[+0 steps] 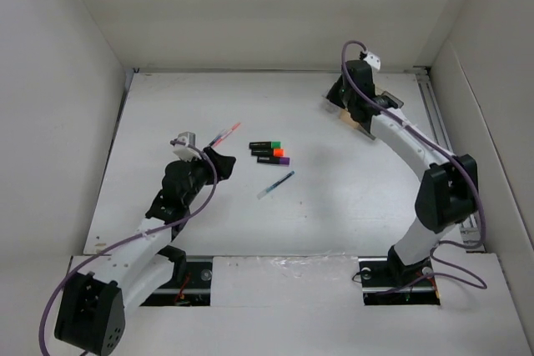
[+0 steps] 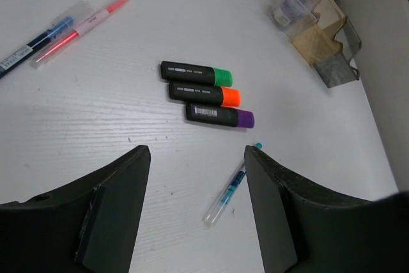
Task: Sort the stationery into containers
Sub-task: Grab a piece of stationery with the right arm
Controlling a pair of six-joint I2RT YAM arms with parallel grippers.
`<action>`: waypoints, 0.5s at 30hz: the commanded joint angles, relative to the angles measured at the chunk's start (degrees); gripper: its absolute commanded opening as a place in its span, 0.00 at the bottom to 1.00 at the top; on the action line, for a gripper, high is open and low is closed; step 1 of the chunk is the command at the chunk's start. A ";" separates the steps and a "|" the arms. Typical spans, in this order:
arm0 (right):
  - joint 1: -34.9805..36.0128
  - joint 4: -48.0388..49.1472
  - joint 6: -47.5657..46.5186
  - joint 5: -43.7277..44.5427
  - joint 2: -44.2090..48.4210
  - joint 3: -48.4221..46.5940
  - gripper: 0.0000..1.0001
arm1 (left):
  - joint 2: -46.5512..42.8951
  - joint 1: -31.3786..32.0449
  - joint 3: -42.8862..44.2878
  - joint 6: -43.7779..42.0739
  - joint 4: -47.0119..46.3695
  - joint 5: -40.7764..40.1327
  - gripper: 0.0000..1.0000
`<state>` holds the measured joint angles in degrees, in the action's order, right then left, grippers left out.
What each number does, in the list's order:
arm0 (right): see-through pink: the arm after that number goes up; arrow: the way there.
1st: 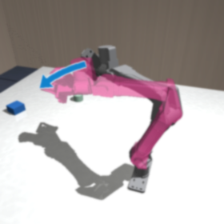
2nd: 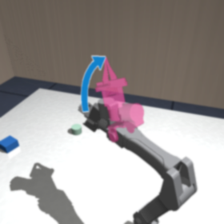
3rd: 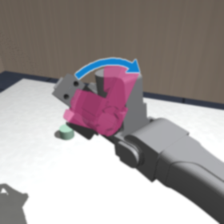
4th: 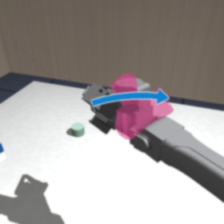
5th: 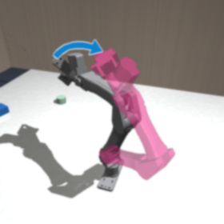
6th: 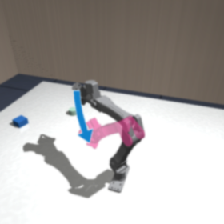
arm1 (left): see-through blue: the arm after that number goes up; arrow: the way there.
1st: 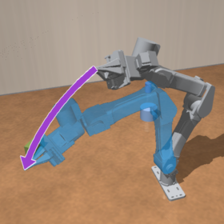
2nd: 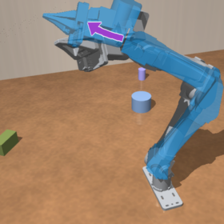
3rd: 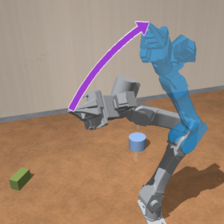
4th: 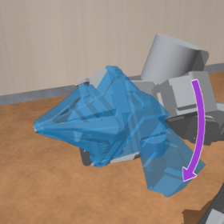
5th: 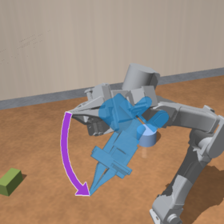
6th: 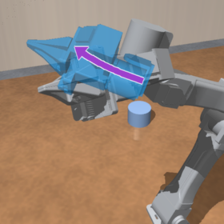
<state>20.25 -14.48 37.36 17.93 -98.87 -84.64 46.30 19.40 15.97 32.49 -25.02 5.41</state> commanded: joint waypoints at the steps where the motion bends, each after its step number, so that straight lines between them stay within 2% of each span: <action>1: 2.77 4.72 2.10 -5.71 5.86 6.91 0.00 | 2.90 0.11 3.19 -2.17 -3.46 3.81 0.57; 6: 9.88 2.89 2.71 -5.10 10.71 16.25 0.00 | 7.74 0.11 4.86 -2.70 -3.46 5.22 0.54; 11: 18.84 -3.17 6.66 -2.73 12.65 23.71 0.00 | 6.44 0.11 4.86 -2.70 -3.46 3.91 0.54; 12: 19.99 -3.19 8.41 -3.34 12.65 24.52 0.02 | 5.91 0.11 4.86 -2.70 -3.46 3.91 0.54; 13: 21.05 -3.71 9.30 -3.34 12.65 25.05 0.18 | 5.90 0.11 4.86 -2.70 -3.46 3.91 0.54; 15: 23.86 -3.71 11.66 -3.34 11.95 25.67 0.37 | 5.90 0.11 4.86 -2.70 -3.46 3.91 0.54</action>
<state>41.80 -17.47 44.73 14.28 -88.53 -59.11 53.39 19.40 18.17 30.76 -25.71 8.75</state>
